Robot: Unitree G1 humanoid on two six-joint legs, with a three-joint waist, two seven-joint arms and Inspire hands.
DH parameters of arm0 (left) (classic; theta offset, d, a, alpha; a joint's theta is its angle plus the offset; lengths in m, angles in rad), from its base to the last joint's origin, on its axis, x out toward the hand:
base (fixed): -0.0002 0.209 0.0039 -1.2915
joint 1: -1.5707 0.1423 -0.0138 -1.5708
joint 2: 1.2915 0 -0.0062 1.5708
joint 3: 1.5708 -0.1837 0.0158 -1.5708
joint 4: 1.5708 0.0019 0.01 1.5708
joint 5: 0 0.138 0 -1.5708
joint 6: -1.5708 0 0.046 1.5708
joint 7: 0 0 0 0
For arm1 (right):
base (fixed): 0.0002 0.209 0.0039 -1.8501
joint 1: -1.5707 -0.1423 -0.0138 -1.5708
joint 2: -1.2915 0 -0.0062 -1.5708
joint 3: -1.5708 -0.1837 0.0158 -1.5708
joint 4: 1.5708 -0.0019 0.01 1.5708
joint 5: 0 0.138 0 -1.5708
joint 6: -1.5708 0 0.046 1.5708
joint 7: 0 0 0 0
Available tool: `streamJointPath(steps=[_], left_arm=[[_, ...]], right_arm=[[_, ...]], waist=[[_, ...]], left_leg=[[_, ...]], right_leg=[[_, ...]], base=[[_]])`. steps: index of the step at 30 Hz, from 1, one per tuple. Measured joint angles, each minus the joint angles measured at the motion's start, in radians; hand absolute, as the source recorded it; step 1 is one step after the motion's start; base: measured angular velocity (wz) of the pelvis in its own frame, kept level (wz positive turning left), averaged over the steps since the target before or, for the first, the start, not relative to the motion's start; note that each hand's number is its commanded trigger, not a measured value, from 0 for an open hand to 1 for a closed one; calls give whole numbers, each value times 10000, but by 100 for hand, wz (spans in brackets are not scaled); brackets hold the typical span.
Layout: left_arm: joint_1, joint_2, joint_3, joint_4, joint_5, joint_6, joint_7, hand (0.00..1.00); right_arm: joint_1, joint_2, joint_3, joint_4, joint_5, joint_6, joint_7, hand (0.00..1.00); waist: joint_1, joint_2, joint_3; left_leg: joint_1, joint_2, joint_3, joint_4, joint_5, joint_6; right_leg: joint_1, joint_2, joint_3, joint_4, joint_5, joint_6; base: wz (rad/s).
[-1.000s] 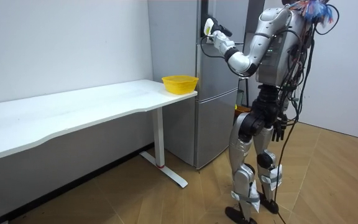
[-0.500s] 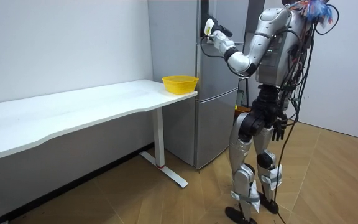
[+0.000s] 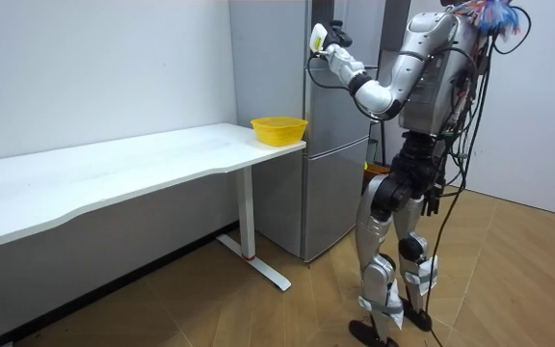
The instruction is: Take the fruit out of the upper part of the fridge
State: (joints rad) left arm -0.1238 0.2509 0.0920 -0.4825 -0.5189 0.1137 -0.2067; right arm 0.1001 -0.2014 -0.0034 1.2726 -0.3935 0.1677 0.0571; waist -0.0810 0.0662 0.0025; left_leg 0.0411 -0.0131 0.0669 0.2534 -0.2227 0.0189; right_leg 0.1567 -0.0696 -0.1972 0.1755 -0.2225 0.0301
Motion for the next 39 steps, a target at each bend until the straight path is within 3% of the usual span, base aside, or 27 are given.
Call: streamJointPath(steps=[8, 13, 14, 15, 16, 17, 23, 25, 39], left_arm=[[-1, 12, -61, -14, -2, 8, -1, 100], [-1, 12, -123, -28, 1, 4, -2, 86], [-1, 12, -157, -28, 0, 0, -4, 65], [-1, 12, -166, -27, 1, -15, -5, 59], [-1, 12, -168, -27, 1, -22, -7, 7], [-1, 13, -181, -27, 0, -34, -25, 0], [-1, 52, -347, -38, -1, -44, -341, 0], [-1, 54, -347, -89, -31, -44, -408, 0], [0, 207, -640, -72, -1250, -40, -896, 0]], right_arm=[[-43, -8, 13, -5, 2, 13, 2, 0], [-54, -8, 13, 23, -26, -16, 6, 0], [-74, -10, 13, 32, -32, -29, 17, 0], [-112, -11, 11, 31, -38, -35, 64, 0], [-130, -16, 10, 31, -38, -38, 99, 0], [-151, -19, 13, 35, -39, -46, 118, 0], [-350, -23, 39, 30, -40, -53, 238, 0], [-377, -26, 37, 91, -35, -50, 262, 0], [-172, -50, 417, 147, -33, -8, 302, 0]], waist=[[16, 51, -31], [-3, 58, -37], [-3, 45, -28], [-5, 30, -18], [-6, 11, -5], [-4, -11, 9], [14, -42, 37], [15, 19, -5], [-3, 18, 20]], left_leg=[[-54, 6, 0, 33, 0, 1], [-108, 3, 1, 59, 11, 14], [-108, 1, 1, 62, 14, 19], [-109, 1, 1, 62, 19, 24], [-109, 1, 1, 62, 21, 28], [-108, 3, 1, 62, 24, 33], [-207, -2, -2, 43, 24, 41], [-175, -7, -6, 64, 25, 43], [-301, 1, -132, 191, 31, 54]], right_leg=[[-82, -2, -9, 94, 0, 0], [-141, -16, 5, 120, 0, 0], [-144, -19, 8, 123, 0, 0], [-150, -24, 9, 126, 0, 0], [-150, -25, 10, 126, 0, 1], [-151, -30, 7, 125, 0, 1], [-153, -35, 1, 105, 0, 3], [-149, -36, 29, 94, 1, 5], [-127, -33, 104, 113, 5, 10]], base=[[0], [0], [0], [0], [0], [0], [0], [0], [5]])
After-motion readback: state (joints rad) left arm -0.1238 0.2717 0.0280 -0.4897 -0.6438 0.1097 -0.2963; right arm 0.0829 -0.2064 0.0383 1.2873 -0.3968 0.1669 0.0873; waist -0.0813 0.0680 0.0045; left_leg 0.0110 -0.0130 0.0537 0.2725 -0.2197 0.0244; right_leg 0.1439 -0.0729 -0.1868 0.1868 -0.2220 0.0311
